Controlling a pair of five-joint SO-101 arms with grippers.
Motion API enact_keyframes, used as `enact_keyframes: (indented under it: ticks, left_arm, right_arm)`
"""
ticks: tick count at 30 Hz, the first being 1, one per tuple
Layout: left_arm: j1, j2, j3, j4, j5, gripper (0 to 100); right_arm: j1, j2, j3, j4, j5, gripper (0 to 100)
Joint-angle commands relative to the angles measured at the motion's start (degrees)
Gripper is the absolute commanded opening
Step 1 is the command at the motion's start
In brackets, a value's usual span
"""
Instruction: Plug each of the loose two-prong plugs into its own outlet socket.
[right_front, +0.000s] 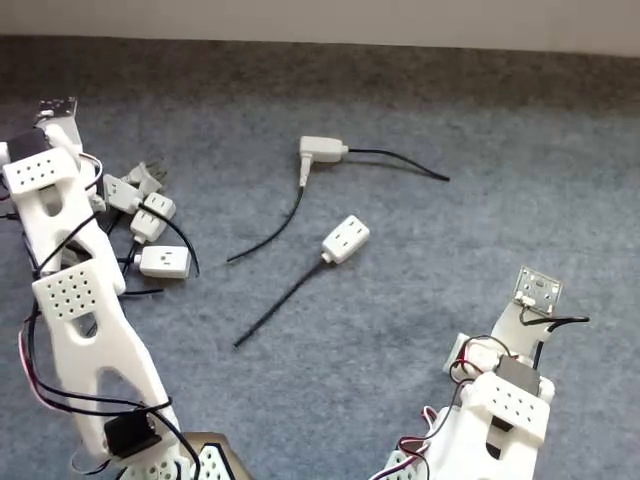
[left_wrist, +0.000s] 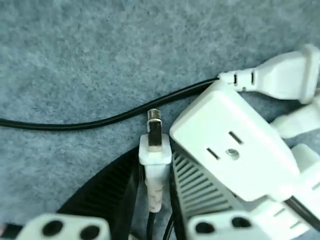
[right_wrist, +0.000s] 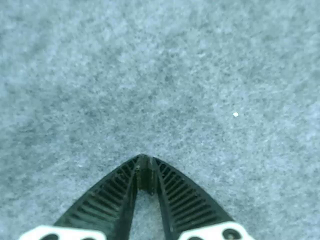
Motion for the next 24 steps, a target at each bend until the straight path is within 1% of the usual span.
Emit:
enact_keyframes:
  ticks: [1,6,14,19,24]
  left_arm:
    - [0.31,-6.02,-9.36,3.08,0.09,1]
    - [2.07,-13.67,-17.71,3.08,0.09,1]
    - [8.48,-28.44,-15.96,3.34,0.18,1]
    - [12.88,-37.32,-6.9,3.43,0.18,1]
    - [17.8,-49.98,11.21,3.43,0.18,1]
  right_arm:
    - [-0.48,-0.22,-0.13,-1.27,0.62,0.7]
    - [-0.48,-0.22,-0.13,-1.27,0.62,0.7]
    - [-0.48,-0.22,-0.13,-1.27,0.62,0.7]
    - [-0.48,-0.22,-0.13,-1.27,0.62,0.7]
    - [-0.57,-0.22,-0.13,-1.27,0.62,0.7]
